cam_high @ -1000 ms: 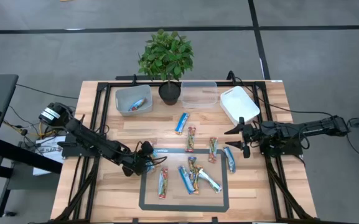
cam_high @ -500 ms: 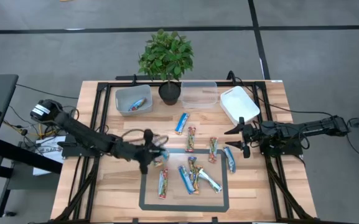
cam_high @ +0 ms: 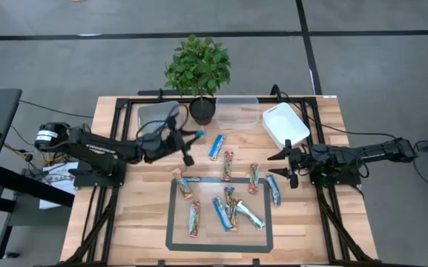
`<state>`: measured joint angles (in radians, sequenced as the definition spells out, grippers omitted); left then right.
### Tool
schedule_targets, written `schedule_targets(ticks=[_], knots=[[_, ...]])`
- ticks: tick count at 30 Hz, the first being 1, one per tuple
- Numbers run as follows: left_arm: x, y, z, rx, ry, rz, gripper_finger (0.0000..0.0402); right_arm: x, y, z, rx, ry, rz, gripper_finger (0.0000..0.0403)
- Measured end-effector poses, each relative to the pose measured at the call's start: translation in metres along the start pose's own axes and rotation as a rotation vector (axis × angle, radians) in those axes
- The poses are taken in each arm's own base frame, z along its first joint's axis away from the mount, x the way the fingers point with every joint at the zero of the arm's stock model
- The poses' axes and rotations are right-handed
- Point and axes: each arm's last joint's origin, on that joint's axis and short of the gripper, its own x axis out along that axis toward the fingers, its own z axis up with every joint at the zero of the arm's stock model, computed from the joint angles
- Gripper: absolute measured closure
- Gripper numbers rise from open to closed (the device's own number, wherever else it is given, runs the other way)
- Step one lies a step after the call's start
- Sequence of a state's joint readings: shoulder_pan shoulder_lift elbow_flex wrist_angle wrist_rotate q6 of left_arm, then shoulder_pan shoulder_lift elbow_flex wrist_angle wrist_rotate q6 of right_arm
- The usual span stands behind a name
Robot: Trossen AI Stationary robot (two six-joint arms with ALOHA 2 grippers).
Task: Pick and place Granola Bars by type
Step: Put the yellow granola bar into the transparent bin
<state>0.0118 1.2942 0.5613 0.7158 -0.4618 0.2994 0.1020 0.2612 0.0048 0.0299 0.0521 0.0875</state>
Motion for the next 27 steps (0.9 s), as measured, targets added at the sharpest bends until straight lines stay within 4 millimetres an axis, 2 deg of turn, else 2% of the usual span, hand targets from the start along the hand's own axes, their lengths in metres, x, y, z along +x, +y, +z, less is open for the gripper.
schedule_targets(ticks=[4,7,12,17,22,27], knots=[[0.011,0.015,0.004,0.007,0.027,0.046,0.0358,0.000,0.000,0.000,0.000,0.000,0.000,0.0184],[0.029,0.017,0.016,0.073,0.065,0.048,0.0358,0.000,0.000,0.000,0.000,0.000,0.000,0.0184],[0.071,0.007,0.039,0.240,0.117,0.005,0.0358,0.000,0.000,0.000,0.000,0.000,0.000,0.0184],[0.122,-0.004,0.050,0.422,0.197,-0.026,0.0358,0.000,0.000,0.000,0.000,0.000,0.000,0.0184],[0.171,-0.006,0.037,0.564,0.346,-0.023,0.0358,0.000,0.000,0.000,0.000,0.000,0.000,0.0184],[0.208,-0.008,0.008,0.638,0.465,-0.019,0.0358,0.000,0.000,0.000,0.000,0.000,0.000,0.0184]])
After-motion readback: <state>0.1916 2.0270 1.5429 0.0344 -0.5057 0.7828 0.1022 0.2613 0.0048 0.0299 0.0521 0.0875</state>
